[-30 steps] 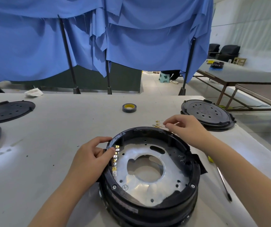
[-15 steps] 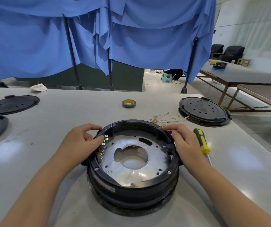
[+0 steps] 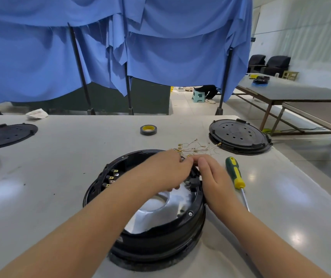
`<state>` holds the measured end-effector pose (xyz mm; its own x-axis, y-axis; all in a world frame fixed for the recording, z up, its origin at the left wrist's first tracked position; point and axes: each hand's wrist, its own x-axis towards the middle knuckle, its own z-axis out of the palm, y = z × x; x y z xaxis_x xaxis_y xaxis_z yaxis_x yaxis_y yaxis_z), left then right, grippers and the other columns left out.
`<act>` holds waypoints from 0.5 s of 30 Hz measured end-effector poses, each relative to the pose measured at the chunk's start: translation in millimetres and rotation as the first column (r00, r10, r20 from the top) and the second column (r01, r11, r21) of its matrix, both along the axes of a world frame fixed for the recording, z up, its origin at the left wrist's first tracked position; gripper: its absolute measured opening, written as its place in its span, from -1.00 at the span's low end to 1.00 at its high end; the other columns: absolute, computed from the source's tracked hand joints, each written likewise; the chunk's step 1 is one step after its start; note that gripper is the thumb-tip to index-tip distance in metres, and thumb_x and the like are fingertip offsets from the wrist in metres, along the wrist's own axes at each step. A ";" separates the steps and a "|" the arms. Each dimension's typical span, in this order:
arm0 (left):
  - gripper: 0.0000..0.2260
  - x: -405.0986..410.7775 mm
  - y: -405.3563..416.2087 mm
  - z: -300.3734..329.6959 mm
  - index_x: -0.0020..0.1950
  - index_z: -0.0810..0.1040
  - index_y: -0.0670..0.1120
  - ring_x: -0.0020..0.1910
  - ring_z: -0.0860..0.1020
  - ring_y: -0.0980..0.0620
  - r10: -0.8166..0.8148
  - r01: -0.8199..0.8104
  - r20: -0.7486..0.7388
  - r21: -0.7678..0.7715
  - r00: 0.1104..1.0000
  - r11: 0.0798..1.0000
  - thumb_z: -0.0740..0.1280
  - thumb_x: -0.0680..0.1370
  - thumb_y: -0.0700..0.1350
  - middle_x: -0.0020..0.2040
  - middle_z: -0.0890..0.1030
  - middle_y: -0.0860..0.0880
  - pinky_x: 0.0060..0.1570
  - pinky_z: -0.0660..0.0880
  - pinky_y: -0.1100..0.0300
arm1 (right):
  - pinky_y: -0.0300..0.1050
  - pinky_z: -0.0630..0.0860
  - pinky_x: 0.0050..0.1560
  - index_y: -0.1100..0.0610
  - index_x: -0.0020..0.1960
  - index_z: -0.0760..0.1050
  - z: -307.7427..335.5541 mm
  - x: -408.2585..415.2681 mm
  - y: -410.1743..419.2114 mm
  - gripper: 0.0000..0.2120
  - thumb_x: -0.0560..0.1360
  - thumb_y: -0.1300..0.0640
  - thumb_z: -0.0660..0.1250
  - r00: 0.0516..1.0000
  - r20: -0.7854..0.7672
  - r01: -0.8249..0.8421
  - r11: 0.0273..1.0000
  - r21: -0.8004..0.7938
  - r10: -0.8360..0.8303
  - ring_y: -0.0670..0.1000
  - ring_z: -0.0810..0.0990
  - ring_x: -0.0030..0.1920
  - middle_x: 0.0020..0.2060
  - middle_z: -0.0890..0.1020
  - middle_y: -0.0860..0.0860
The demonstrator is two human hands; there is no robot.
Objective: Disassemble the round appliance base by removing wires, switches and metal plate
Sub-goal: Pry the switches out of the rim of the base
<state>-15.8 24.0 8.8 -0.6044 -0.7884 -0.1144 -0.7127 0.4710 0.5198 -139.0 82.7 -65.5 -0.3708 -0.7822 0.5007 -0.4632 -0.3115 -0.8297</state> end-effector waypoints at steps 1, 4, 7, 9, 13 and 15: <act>-0.53 -7.0 -4.3 -3.1 -0.07 0.55 -0.14 -0.36 0.62 -0.01 -0.001 -0.002 0.041 0.089 0.999 0.996 0.03 0.64 0.18 -0.29 0.69 -0.07 -0.13 0.62 0.09 | -0.40 0.41 -0.05 -0.03 -0.03 0.56 -0.3 0.3 -0.1 -0.71 0.58 0.06 0.05 1.000 -0.007 0.003 1.000 -0.002 -0.003 -0.18 0.56 -0.04 -0.09 0.63 -0.07; -0.48 -18.6 -16.5 -11.5 -0.11 0.50 -0.19 -0.42 0.62 -0.03 -0.007 -0.018 0.066 0.366 0.998 0.931 0.01 0.64 0.21 -0.37 0.66 -0.11 -0.25 0.59 0.15 | -0.43 0.39 -0.04 0.12 0.01 0.59 -1.9 -0.7 -2.0 -0.65 0.57 0.06 0.04 1.000 -0.010 0.009 1.000 -0.018 -0.009 -0.20 0.55 -0.03 -0.09 0.63 -0.06; -0.46 -21.3 -20.3 -18.4 -0.04 0.47 -0.23 -0.41 0.66 -0.02 -0.008 0.007 -0.001 0.557 1.000 0.830 0.04 0.63 0.24 -0.39 0.66 -0.14 -0.42 0.58 0.24 | -0.39 0.41 -0.02 0.14 0.03 0.59 -3.4 -1.7 -2.5 -0.63 0.57 0.05 0.03 1.000 -0.020 0.008 1.000 -0.019 -0.008 -0.18 0.55 -0.01 -0.09 0.62 -0.06; -0.46 -21.3 -19.5 -23.0 0.05 0.48 -0.25 -0.38 0.67 -0.04 -0.024 0.053 -0.054 0.631 0.998 0.774 0.10 0.61 0.25 -0.35 0.65 -0.17 -0.35 0.63 0.18 | -0.34 0.44 0.02 0.14 0.04 0.58 -4.6 -2.6 -2.8 -0.63 0.57 0.04 0.03 1.000 -0.014 0.000 1.000 -0.001 0.000 -0.16 0.56 0.01 -0.07 0.62 -0.05; -0.42 -18.7 -18.1 -27.9 0.15 0.50 -0.29 -0.43 0.64 -0.05 -0.038 0.105 -0.110 0.697 0.993 0.709 0.12 0.60 0.24 -0.31 0.63 -0.20 -0.32 0.64 0.15 | -0.36 0.42 0.04 0.07 0.03 0.58 -6.2 -2.2 -4.9 -0.66 0.58 0.05 0.03 1.000 0.002 0.005 1.000 -0.002 -0.005 -0.17 0.55 0.03 -0.06 0.62 -0.09; -0.34 -17.3 -18.8 -30.6 0.17 0.51 -0.35 -0.45 0.63 -0.02 -0.046 0.100 -0.096 0.708 0.994 0.699 0.10 0.60 0.27 -0.33 0.63 -0.19 -0.35 0.63 0.18 | -0.37 0.41 0.05 0.02 0.02 0.57 -7.2 -2.2 -5.2 -0.68 0.58 0.05 0.04 1.000 0.006 0.009 1.000 -0.005 -0.009 -0.17 0.55 0.04 -0.06 0.62 -0.13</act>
